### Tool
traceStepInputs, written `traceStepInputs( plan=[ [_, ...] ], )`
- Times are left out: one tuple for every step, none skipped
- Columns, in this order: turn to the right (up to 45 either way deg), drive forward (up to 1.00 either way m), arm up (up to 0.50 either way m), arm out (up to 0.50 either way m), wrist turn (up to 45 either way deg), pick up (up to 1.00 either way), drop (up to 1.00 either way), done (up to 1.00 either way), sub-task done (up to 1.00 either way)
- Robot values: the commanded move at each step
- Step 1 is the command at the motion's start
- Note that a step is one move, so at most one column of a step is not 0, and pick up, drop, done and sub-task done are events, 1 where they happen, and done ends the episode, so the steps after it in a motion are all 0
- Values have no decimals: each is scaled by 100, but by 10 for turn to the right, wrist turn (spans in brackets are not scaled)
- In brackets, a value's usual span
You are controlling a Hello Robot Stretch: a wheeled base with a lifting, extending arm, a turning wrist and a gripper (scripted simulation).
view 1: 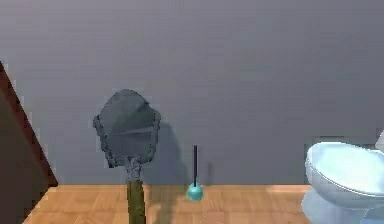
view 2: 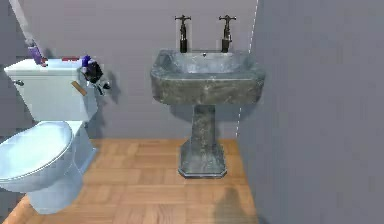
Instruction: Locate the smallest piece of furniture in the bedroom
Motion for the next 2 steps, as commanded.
traceStepInputs(
  plan=[
    [-450, 0, 0, 0, 0, 0, 0, 0, 0],
    [-450, 0, 0, 0, 0, 0, 0, 0, 0]
  ],
)
